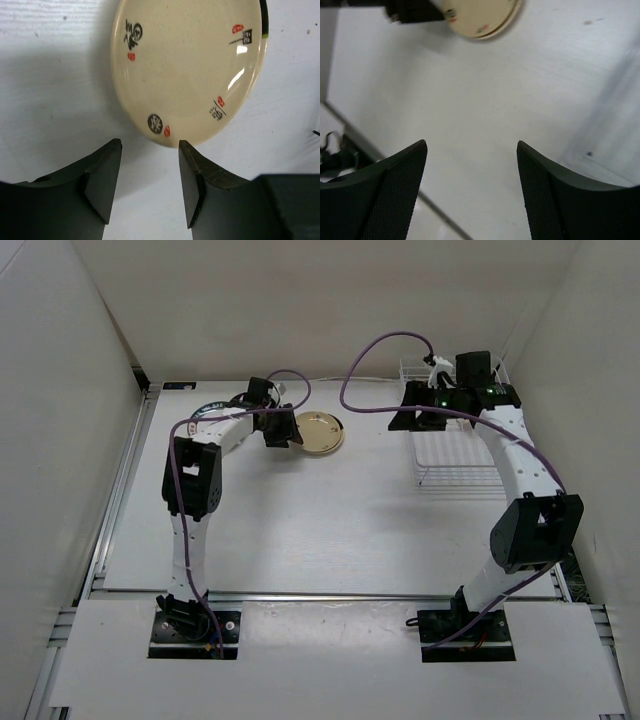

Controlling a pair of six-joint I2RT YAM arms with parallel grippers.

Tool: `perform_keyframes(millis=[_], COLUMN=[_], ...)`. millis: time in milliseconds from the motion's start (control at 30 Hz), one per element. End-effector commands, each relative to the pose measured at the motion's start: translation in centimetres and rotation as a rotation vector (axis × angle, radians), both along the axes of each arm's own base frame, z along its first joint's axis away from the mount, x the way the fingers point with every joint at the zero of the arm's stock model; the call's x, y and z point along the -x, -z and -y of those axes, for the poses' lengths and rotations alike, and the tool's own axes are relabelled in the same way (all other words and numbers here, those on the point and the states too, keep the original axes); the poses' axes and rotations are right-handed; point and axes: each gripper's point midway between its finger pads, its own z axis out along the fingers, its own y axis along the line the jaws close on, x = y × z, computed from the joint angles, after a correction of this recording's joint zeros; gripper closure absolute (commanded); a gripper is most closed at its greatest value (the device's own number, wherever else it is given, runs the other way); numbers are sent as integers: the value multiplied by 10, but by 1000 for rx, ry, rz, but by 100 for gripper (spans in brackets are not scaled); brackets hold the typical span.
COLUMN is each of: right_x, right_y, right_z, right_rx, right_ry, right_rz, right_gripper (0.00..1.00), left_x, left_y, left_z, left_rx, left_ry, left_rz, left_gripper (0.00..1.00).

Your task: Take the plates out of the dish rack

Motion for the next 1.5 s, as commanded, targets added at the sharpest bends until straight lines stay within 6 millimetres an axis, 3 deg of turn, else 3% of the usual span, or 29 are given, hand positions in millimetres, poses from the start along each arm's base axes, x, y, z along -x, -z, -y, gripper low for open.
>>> perform_keyframes(millis=[0, 67, 133, 167, 200, 233, 367, 400, 467, 500, 533, 667, 900, 1033, 1067, 1133, 1167, 1200, 1367, 1467], right_x=[-40, -55, -72, -78, -88, -92, -116, -125, -141, -151, -162, -190, -214, -225, -226, -232, -234, -238, -246, -251], right_y=[-25, -27, -24, -25, -25, -24, -17, -3, -12, 3, -8, 10, 32, 41, 52, 44, 59, 57, 68, 74], right_z=[58, 83, 120, 130, 137, 149, 188, 195, 216, 223, 233, 259, 266, 268, 268, 269, 269, 270, 273, 276], right_rx=[232, 319, 491, 549, 585, 618, 658, 668, 675, 698, 686, 710, 731, 737, 740, 736, 740, 737, 751, 765], right_ry=[239, 335, 459, 478, 499, 525, 608, 611, 649, 635, 663, 655, 618, 612, 605, 616, 607, 612, 611, 610], right_rz=[183, 216, 250, 274, 293, 290, 270, 242, 270, 250, 283, 290, 300, 305, 288, 315, 291, 305, 305, 309], right_gripper=[23, 23, 22, 22, 20, 20, 20, 20, 20, 20, 20, 23, 27, 37, 39, 43, 48, 50, 51, 59], left_x=[2, 8, 19, 25, 31, 40, 70, 79, 93, 98, 103, 108, 110, 106, 107, 107, 107, 106, 102, 99], left_y=[-88, -106, -142, -154, -182, -196, -236, -231, -240, -237, -237, -229, -229, -220, -219, -219, -219, -218, -213, -211], left_z=[-2, -1, 7, 11, 14, 19, 21, 20, 17, 15, 12, 0, -3, -4, -4, -4, -4, -5, -10, -14], left_rx=[11, 29, 83, 107, 134, 169, 196, 195, 183, 174, 160, 91, 72, 59, 58, 58, 58, 51, 33, 17], left_ry=[11, 31, 104, 141, 174, 221, 360, 381, 429, 438, 440, 416, 421, 421, 421, 421, 421, 415, 356, 331], left_rz=[171, 201, 266, 286, 342, 364, 484, 471, 514, 508, 518, 521, 525, 511, 501, 501, 501, 502, 472, 469], left_gripper=[40, 39, 36, 34, 34, 33, 30, 29, 26, 26, 23, 18, 17, 17, 17, 17, 17, 17, 9, 6])
